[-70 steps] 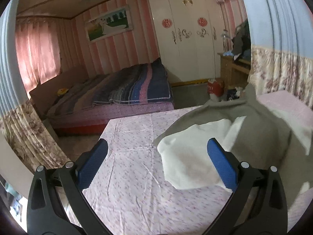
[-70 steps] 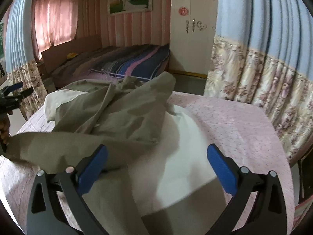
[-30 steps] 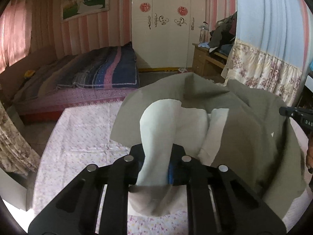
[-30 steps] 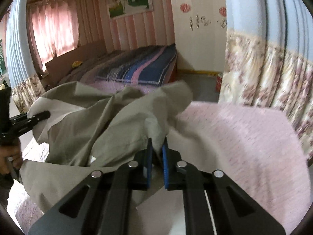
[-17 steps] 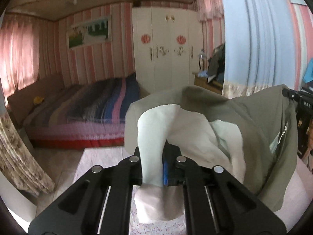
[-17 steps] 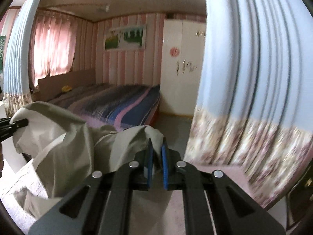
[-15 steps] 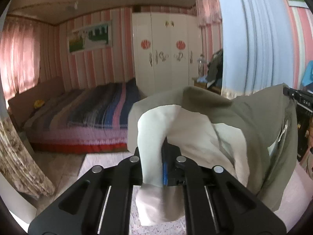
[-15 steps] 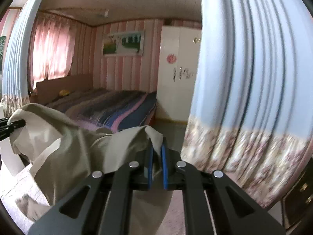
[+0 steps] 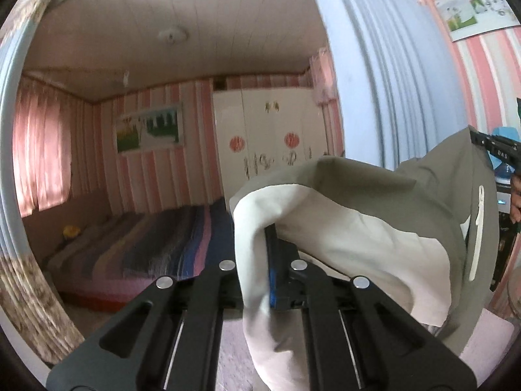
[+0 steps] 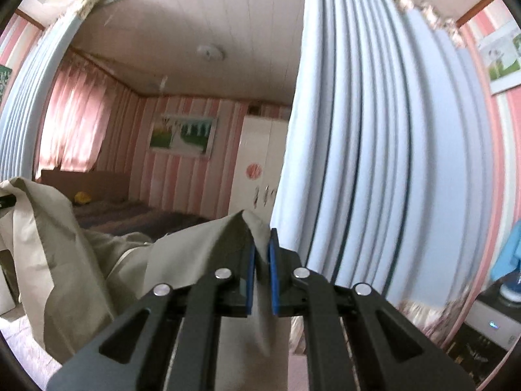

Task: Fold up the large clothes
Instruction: 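Lift the jacket high with both grippers to shake it out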

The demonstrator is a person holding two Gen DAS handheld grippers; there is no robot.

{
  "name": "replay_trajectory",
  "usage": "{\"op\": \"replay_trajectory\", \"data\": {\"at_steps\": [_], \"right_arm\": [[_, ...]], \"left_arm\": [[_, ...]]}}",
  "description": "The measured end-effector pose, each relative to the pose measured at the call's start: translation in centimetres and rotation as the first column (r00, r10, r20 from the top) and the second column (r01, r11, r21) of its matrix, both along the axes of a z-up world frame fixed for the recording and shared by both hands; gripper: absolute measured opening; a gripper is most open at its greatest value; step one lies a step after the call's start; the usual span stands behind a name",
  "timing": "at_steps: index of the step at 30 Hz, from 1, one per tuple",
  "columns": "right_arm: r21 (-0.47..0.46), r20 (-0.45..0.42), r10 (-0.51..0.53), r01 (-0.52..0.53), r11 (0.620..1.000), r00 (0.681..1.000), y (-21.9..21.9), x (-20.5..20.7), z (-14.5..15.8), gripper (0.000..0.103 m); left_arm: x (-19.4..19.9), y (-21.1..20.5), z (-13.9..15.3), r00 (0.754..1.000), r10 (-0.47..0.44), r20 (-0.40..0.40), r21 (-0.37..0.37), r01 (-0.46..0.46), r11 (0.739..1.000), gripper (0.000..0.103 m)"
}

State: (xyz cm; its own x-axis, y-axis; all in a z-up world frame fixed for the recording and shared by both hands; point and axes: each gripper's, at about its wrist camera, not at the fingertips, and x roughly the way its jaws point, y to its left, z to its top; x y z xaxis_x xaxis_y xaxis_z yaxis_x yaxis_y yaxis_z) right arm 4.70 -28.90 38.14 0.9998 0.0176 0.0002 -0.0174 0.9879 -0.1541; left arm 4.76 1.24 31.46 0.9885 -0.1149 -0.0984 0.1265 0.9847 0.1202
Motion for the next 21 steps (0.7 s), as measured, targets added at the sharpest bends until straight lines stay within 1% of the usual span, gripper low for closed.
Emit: {"op": "replay_trajectory", "data": {"at_steps": [1, 2, 5, 7, 9, 13, 15, 18, 21], "right_arm": [[0.002, 0.027, -0.002, 0.002, 1.000, 1.000, -0.3, -1.1, 1.3, 0.007], [0.003, 0.040, -0.004, 0.004, 1.000, 0.999, -0.5, -1.6, 2.0, 0.007], [0.009, 0.087, -0.021, 0.020, 1.000, 0.996, -1.2, -2.7, 4.5, 0.007], [0.012, 0.096, -0.021, 0.020, 1.000, 0.995, -1.5, -2.9, 5.8, 0.007], [0.004, 0.092, -0.024, 0.024, 1.000, 0.996, -1.4, -2.1, 6.6, 0.007], [-0.006, 0.057, -0.031, 0.031, 0.999, 0.998, -1.4, 1.6, 6.3, 0.007], [-0.018, 0.035, -0.043, 0.043, 0.999, 0.998, -1.2, 3.2, 5.3, 0.007], [-0.007, -0.040, -0.035, 0.035, 0.999, 0.999, -1.2, 7.5, 3.2, 0.008], [-0.002, -0.119, -0.026, 0.026, 1.000, 0.993, -1.1, 12.6, -0.4, 0.008]], "left_arm": [[-0.4, -0.1, 0.7, 1.000, -0.004, 0.016, -0.003, 0.004, 1.000, 0.003], [-1.0, -0.2, 1.6, 0.999, -0.004, 0.039, -0.005, 0.004, 1.000, 0.003], [-1.3, -0.1, 3.0, 0.997, 0.005, 0.074, -0.021, -0.004, 1.000, 0.003], [-0.9, 0.2, 3.6, 0.997, 0.010, 0.076, -0.036, -0.008, 0.999, 0.003], [0.0, 0.6, 3.7, 0.998, 0.017, 0.065, -0.049, -0.014, 0.999, 0.003], [2.7, 0.9, 2.7, 0.999, 0.042, 0.023, -0.062, -0.040, 0.997, 0.003], [5.0, 1.4, 1.4, 0.998, 0.058, -0.017, -0.062, -0.059, 0.996, 0.003], [9.1, 2.0, -1.4, 0.993, 0.089, -0.083, -0.053, -0.093, 0.994, 0.003], [13.7, 3.5, -4.7, 0.983, 0.121, -0.140, -0.059, -0.130, 0.990, 0.003]]}}
